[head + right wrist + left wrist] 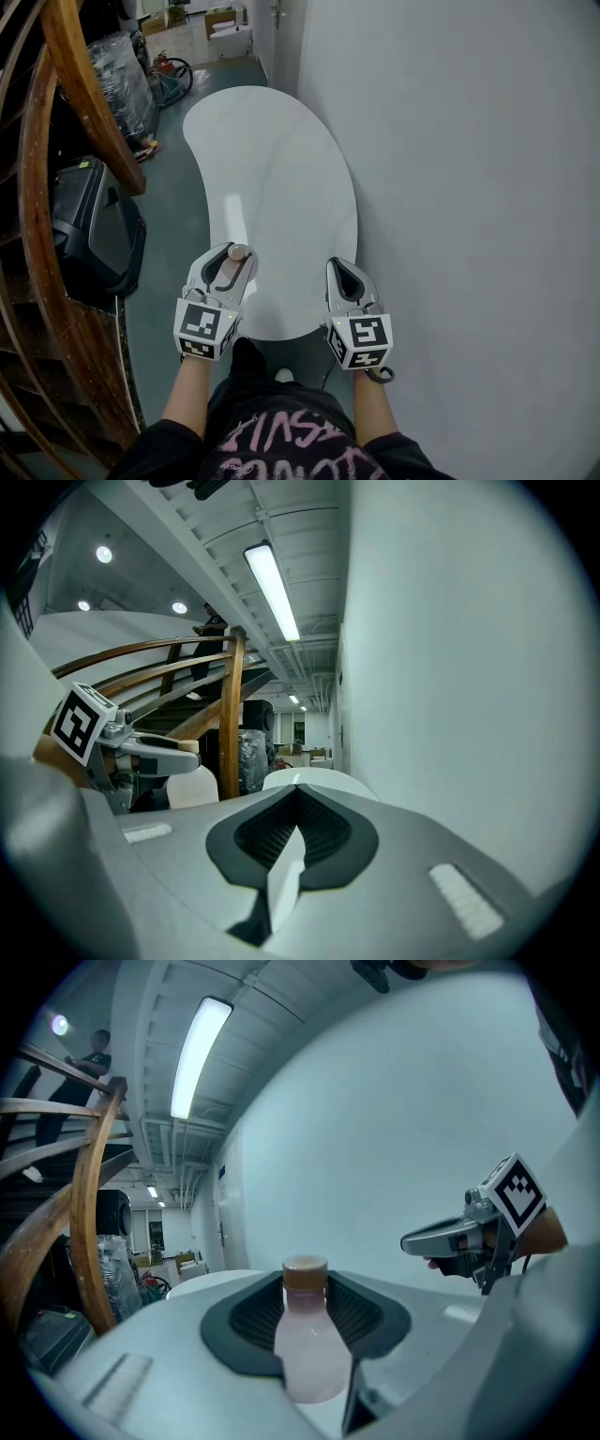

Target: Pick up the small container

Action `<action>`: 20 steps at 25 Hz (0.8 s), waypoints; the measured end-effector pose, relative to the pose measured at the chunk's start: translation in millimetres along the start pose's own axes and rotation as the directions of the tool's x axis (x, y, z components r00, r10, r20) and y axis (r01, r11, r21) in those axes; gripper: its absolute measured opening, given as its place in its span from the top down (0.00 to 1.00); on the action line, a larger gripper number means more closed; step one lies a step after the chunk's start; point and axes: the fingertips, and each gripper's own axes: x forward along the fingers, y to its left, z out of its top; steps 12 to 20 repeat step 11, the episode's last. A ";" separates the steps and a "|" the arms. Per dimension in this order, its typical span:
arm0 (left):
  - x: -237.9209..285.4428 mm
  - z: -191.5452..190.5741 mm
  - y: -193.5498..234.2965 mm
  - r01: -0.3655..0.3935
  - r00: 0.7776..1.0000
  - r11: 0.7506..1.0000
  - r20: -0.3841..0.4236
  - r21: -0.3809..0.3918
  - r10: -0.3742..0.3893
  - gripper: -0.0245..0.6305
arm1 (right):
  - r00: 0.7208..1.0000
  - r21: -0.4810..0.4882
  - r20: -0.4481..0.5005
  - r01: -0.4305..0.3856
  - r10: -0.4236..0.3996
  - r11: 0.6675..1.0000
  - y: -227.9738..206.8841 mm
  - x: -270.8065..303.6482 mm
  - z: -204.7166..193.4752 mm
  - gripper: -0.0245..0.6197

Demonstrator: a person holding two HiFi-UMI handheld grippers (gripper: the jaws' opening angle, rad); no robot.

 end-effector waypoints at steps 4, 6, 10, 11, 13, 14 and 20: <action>-0.9 -4.1 0.2 0.009 1.000 1.000 0.002 -0.012 -0.009 0.74 | 1.000 0.000 0.000 0.001 -0.001 1.000 1.7 -0.1 0.4 0.95; -0.5 -2.5 0.1 0.006 1.000 1.000 0.006 -0.012 -0.006 0.74 | 1.000 -0.001 -0.002 0.002 -0.002 1.000 0.9 -0.4 0.2 0.95; 0.2 -0.7 -0.3 0.003 1.000 1.000 0.011 -0.012 -0.003 0.74 | 1.000 0.000 -0.003 0.004 -0.004 1.000 -1.0 -0.5 -0.8 0.95; 0.4 -0.1 -0.5 0.001 1.000 1.000 0.012 -0.011 -0.001 0.74 | 1.000 0.000 -0.003 0.004 -0.004 1.000 -1.5 -0.5 -1.1 0.95; 0.4 -0.1 -0.5 0.001 1.000 1.000 0.012 -0.011 -0.001 0.74 | 1.000 0.000 -0.003 0.004 -0.004 1.000 -1.5 -0.5 -1.1 0.95; 0.4 -0.1 -0.5 0.001 1.000 1.000 0.012 -0.011 -0.001 0.74 | 1.000 0.000 -0.003 0.004 -0.004 1.000 -1.5 -0.5 -1.1 0.95; 0.4 -0.1 -0.5 0.001 1.000 1.000 0.012 -0.011 -0.001 0.74 | 1.000 0.000 -0.003 0.004 -0.004 1.000 -1.5 -0.5 -1.1 0.95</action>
